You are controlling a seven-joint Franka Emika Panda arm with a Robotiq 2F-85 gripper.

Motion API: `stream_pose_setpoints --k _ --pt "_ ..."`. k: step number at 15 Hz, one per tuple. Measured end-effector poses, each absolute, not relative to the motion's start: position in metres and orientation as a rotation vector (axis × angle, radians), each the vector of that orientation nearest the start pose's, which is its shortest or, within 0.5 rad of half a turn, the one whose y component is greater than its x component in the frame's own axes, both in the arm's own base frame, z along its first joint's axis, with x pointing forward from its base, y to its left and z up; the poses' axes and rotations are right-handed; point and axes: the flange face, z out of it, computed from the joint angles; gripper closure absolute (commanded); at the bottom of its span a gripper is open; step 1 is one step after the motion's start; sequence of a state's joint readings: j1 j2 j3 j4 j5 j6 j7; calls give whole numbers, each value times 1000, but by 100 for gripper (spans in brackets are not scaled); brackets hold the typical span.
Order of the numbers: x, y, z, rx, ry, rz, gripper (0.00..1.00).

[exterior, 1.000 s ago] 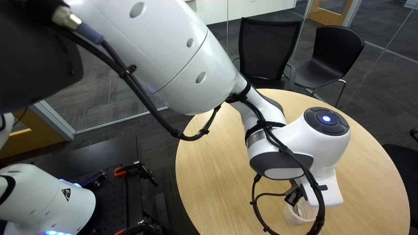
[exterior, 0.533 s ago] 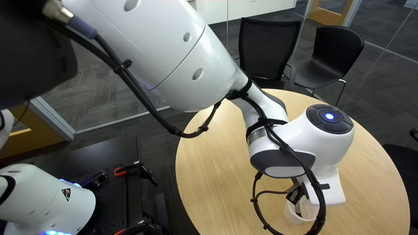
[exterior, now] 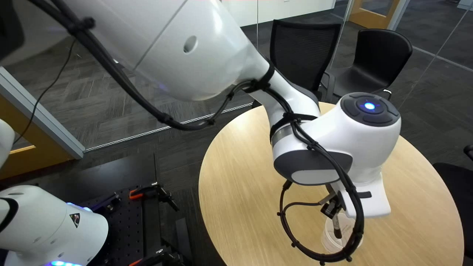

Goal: Remove the marker from the cup and then move the cup to the left

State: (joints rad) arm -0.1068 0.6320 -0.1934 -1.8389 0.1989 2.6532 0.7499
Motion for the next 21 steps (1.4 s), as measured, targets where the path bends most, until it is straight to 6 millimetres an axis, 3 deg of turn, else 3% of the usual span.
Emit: stream_pose_setpoints --k 6,10,16,21 --pt "605 -151 254 -2677 1560 -454 96" --pt "592 -123 269 -2790 1413 -611 96" --pt "592 -84 271 -3000 1068 -796 96" --pt "595 -53 255 -3052 873 -835 96"
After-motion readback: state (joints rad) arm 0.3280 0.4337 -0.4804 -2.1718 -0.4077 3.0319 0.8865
